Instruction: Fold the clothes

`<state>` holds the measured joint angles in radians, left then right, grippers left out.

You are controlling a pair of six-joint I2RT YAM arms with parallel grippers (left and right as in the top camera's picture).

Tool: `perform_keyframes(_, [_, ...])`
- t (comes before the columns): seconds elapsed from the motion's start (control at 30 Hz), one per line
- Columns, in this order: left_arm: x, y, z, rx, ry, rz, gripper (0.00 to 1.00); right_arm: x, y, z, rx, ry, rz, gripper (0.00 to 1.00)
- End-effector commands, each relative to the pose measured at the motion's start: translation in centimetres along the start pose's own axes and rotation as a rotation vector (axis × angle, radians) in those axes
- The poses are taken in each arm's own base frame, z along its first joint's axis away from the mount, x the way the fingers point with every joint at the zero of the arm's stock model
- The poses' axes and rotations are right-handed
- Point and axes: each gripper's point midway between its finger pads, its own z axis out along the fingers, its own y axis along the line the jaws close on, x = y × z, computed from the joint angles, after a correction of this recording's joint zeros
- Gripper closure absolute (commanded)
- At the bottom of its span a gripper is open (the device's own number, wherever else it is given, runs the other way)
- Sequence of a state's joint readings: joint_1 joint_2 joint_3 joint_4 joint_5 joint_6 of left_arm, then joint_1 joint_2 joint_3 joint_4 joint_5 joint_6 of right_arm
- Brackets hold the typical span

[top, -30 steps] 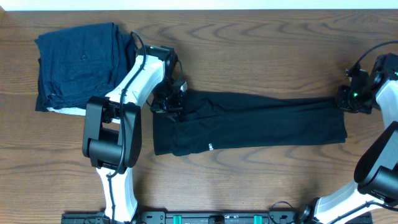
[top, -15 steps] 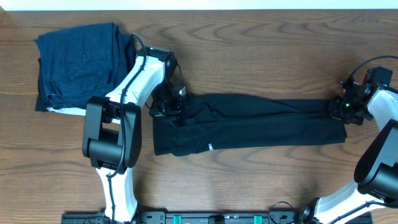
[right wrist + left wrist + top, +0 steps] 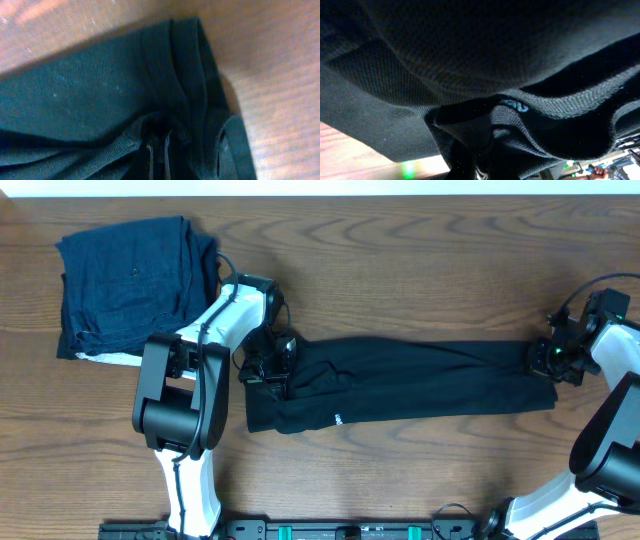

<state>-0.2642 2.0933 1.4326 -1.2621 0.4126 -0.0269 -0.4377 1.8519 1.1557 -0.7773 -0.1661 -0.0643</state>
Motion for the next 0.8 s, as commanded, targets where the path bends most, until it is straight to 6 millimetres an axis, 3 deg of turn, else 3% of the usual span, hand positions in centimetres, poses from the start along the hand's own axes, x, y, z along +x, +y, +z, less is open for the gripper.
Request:
perform_keyframes(0.0, [0.3, 0.3, 0.1, -0.018, 0.005, -0.007, 0.93, -0.5, -0.2, -1.3, 0.013, -0.014, 0.037, 0.99])
perform_keyframes(0.3, [0.3, 0.3, 0.1, -0.018, 0.006, -0.007, 0.9, -0.6, 0.1, -2.9, 0.014, 0.014, 0.074, 0.91])
perform_keyframes(0.5, [0.5, 0.8, 0.0, -0.043, 0.011, -0.009, 0.88, 0.2, -1.2, -3.0, 0.088, 0.043, 0.112, 0.98])
perform_keyframes(0.77, [0.5, 1.1, 0.0, -0.06, 0.012, -0.01, 0.85, 0.9, -0.9, -3.0, 0.086, 0.072, 0.122, 0.95])
